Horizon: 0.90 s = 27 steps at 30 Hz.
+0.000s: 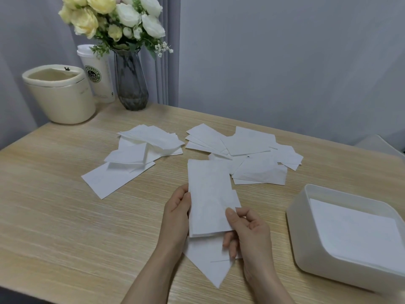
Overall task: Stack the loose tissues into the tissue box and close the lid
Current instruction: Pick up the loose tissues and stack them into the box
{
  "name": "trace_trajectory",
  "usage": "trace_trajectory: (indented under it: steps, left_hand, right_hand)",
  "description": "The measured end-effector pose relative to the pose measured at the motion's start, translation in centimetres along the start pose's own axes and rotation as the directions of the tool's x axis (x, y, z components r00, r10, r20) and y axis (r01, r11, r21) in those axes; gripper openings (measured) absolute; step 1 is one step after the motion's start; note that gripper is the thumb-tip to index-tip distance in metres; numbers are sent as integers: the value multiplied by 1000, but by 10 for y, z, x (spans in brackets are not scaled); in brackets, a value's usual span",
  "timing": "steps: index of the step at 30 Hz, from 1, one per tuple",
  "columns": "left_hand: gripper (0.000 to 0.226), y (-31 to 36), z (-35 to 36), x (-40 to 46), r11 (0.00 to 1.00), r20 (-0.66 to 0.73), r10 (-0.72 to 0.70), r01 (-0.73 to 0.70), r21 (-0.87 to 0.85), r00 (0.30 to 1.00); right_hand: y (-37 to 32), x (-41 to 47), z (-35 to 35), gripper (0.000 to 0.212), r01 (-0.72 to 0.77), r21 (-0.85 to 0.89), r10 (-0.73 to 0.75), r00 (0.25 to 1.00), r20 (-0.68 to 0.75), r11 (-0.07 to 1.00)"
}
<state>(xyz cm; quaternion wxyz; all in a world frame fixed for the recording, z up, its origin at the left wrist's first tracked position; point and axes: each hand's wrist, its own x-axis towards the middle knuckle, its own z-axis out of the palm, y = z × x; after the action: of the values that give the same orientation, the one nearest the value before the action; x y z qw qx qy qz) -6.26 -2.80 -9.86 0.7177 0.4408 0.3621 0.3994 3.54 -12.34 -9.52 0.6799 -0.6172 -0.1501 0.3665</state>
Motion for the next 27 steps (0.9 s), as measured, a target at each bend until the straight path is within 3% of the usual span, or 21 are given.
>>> trace_trajectory:
  steps: [12,18,27]
  left_hand:
    - [30,1,0,-1,998,-16,45,-44,41,999]
    - [12,0,-1,-2,999,48,35,-36,21,998]
    - [19,-7,1,-2,983,23,105,-107,149,994]
  right_hand:
    - [-1,-2,0,15,-18,-13,17,1000,-5,1000]
    - [-2,-3,1,14,-17,-12,16,1000,-20,1000]
    - [1,-3,1,16,3,-26,-4,1000,-19,1000]
